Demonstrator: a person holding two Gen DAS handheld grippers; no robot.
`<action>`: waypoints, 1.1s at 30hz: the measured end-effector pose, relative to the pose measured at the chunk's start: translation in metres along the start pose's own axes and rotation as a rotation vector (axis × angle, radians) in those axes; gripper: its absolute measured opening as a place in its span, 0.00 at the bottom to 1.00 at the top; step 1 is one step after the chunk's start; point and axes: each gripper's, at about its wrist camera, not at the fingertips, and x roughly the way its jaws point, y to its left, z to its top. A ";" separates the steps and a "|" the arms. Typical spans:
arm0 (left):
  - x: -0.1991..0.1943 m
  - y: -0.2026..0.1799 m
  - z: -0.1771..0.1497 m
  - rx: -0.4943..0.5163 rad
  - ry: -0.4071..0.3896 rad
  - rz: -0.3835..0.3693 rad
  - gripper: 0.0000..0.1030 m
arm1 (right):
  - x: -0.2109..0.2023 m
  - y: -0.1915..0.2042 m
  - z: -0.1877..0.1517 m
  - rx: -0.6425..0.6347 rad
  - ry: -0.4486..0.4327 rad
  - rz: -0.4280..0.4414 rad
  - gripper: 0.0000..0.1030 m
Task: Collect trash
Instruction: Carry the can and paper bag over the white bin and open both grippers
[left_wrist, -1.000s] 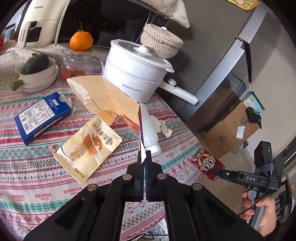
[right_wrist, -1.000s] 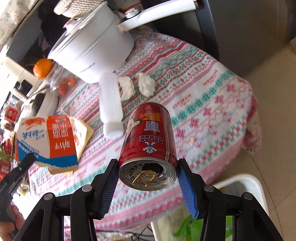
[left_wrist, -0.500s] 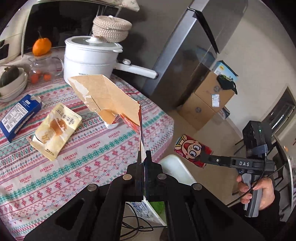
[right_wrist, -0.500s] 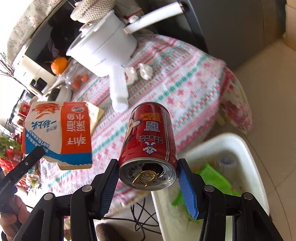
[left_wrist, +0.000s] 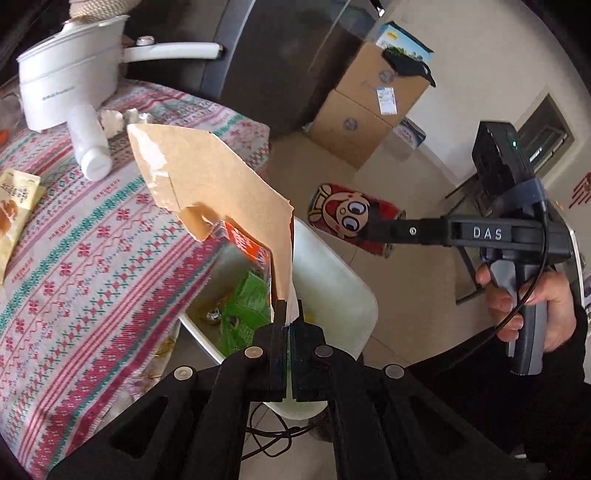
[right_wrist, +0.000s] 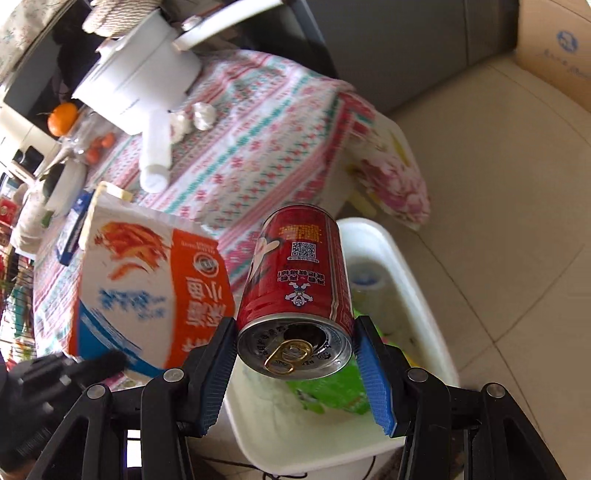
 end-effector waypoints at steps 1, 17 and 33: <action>0.007 -0.004 -0.001 0.012 0.012 0.000 0.00 | 0.000 -0.004 -0.001 0.004 0.002 -0.005 0.54; 0.041 -0.038 -0.020 0.055 0.109 -0.111 0.00 | -0.005 -0.026 -0.006 0.033 0.011 -0.060 0.54; 0.033 -0.008 -0.020 0.005 0.124 0.111 0.57 | 0.003 -0.026 -0.009 0.032 0.061 -0.066 0.54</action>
